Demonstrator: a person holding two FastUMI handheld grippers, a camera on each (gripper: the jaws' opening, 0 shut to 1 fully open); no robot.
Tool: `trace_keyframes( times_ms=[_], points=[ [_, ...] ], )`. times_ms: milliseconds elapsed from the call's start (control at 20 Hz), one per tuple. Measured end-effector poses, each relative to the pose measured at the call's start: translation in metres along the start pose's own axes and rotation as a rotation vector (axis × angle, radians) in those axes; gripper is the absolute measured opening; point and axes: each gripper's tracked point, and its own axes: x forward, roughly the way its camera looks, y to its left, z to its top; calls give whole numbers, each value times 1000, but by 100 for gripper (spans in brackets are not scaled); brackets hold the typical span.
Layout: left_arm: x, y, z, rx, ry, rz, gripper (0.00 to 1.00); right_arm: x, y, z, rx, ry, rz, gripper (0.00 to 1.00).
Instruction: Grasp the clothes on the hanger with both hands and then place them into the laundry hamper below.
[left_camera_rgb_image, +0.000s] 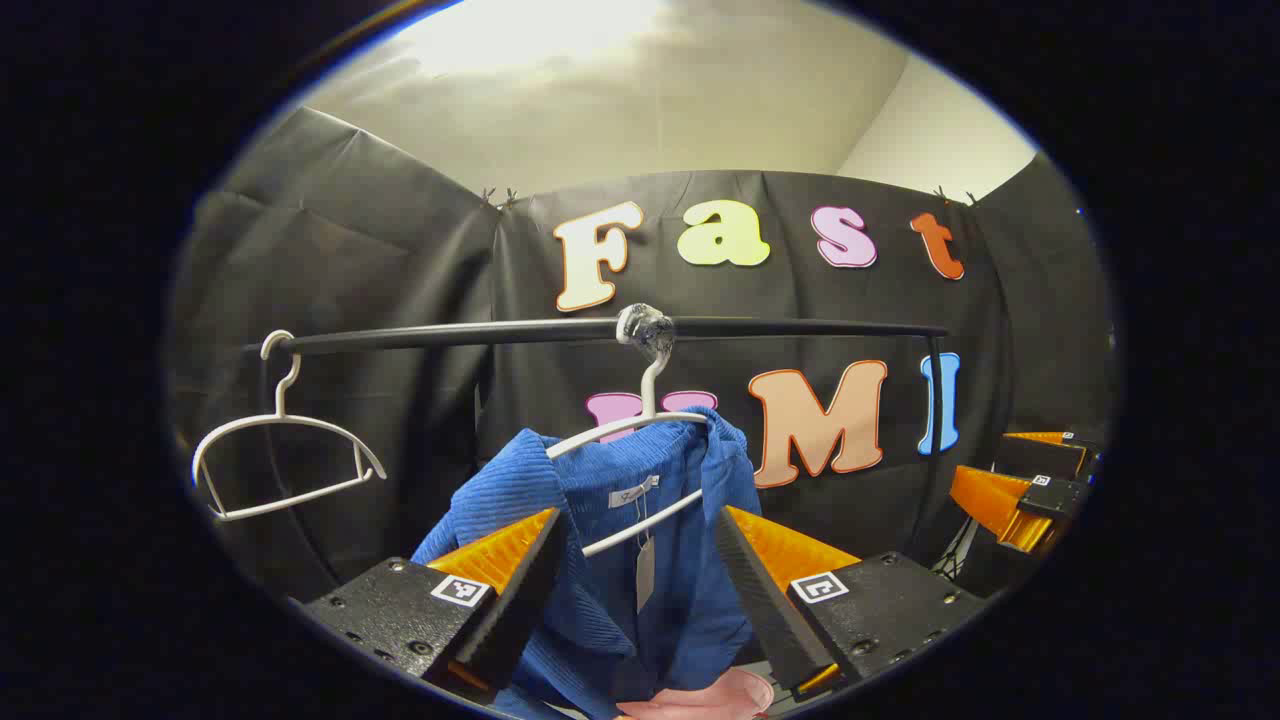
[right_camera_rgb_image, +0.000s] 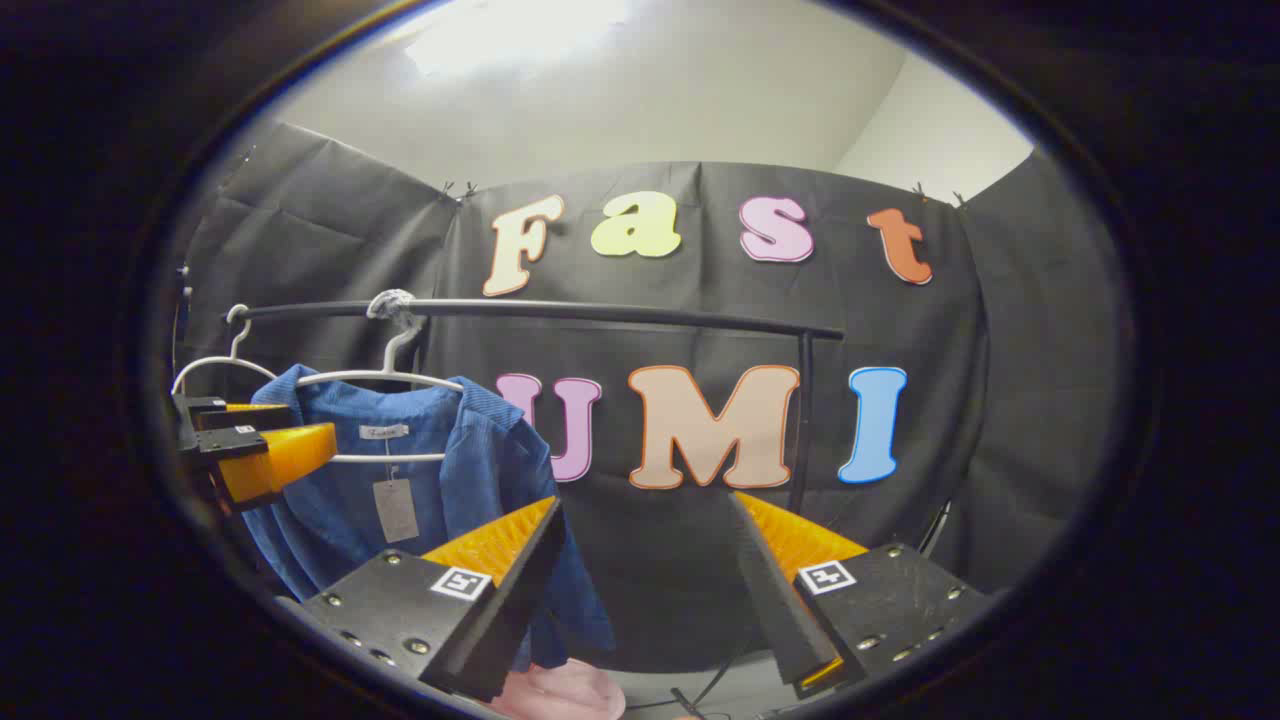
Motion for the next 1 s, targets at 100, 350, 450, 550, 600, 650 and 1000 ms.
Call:
trace_keyframes(
  times_ms=[100, 350, 450, 550, 600, 650, 1000],
  points=[
    [1, 2, -1, -3, 6, 8, 94, 3, 5, -2, -2, 4, 28, 96],
    [-3, 1, -4, 0, 7, 18, 94, 6, 20, -2, -2, 1, 67, 96],
    [-5, 1, -7, -10, 13, 22, 94, 6, 25, -2, 13, 2, 81, 96],
    [-6, 1, -6, -12, 13, 30, 94, 7, 28, -2, 15, 0, 92, 96],
    [-6, 1, -6, -11, 11, 33, 94, 8, 29, -3, 11, 0, 98, 93],
    [-7, 1, -6, -12, 13, 35, 94, 8, 29, -3, 8, -1, 102, 93],
    [-18, 5, -13, -36, 37, 77, 94, 8, 33, -2, 15, -9, 129, 96]
  ],
)
